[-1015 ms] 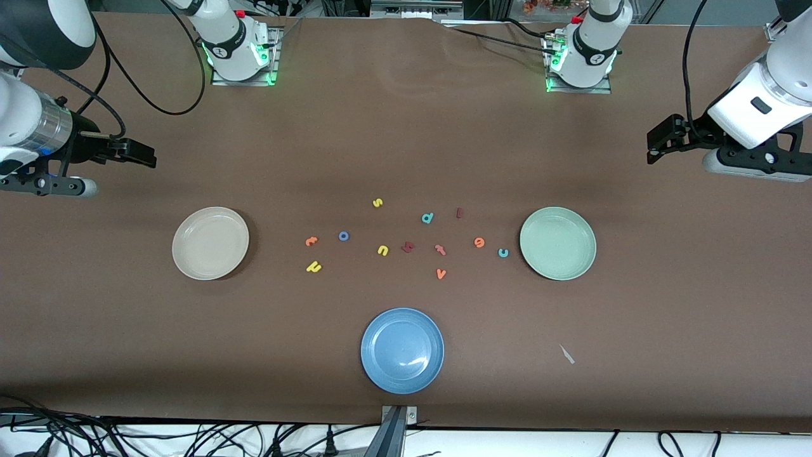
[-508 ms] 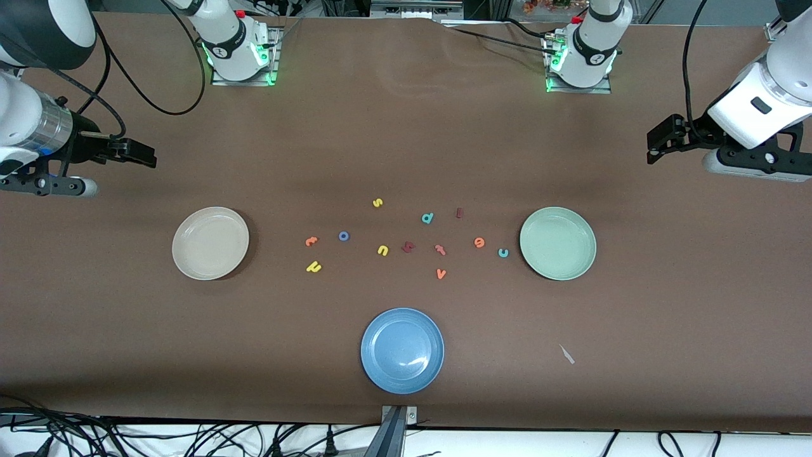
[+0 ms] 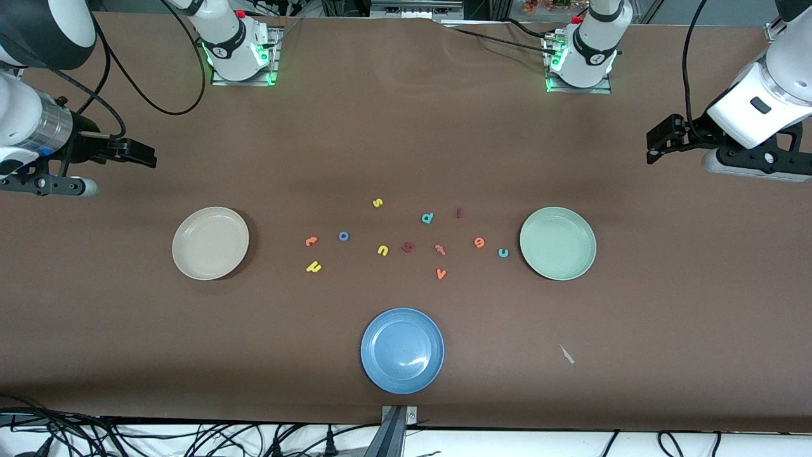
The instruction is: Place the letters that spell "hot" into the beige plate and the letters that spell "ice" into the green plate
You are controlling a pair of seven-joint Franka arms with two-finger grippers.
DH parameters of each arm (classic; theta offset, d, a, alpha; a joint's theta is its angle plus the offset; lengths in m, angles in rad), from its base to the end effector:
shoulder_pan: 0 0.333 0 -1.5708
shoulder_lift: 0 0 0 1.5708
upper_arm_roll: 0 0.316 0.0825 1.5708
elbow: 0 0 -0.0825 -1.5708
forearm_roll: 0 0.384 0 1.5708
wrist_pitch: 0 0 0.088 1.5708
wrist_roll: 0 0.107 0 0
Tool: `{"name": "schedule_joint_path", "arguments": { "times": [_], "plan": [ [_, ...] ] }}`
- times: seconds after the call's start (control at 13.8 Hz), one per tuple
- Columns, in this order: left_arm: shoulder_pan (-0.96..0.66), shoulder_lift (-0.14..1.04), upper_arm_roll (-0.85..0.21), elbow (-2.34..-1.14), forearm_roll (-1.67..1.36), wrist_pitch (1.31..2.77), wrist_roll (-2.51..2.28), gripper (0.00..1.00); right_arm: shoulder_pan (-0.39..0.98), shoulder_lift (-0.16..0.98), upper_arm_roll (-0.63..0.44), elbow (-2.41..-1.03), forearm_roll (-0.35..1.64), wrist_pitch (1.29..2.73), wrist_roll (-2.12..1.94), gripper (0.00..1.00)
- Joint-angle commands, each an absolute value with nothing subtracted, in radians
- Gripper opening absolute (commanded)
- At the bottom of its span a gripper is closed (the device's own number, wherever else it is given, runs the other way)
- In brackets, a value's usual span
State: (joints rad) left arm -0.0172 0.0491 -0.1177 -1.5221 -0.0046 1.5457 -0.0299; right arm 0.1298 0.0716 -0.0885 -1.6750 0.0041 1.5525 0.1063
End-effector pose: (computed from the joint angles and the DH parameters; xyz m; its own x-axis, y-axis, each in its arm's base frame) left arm 0.5621 -0.0751 0.6179 0.9942 -0.1049 -0.0255 -0.1047 -0.9945 0.0096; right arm 0.5625 0.0251 0.5345 0.9793 -0.0666 -0.1913 -0.0635 -0.9977 0.0227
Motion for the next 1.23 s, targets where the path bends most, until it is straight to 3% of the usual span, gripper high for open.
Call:
{"name": "schedule_joint_path", "arguments": {
  "times": [0.0,1.16],
  "plan": [
    [-0.015,0.048,-0.117,-1.503,-0.024,1.528,-0.021,1.00,0.132,0.083,-0.091,-1.647,0.014,1.531,0.106,1.00],
    [-0.176,0.261,-0.118,-1.503,-0.020,1.603,-0.021,1.00,0.129,0.084,-0.092,-1.649,0.015,1.531,0.106,1.00]
  ]
}}
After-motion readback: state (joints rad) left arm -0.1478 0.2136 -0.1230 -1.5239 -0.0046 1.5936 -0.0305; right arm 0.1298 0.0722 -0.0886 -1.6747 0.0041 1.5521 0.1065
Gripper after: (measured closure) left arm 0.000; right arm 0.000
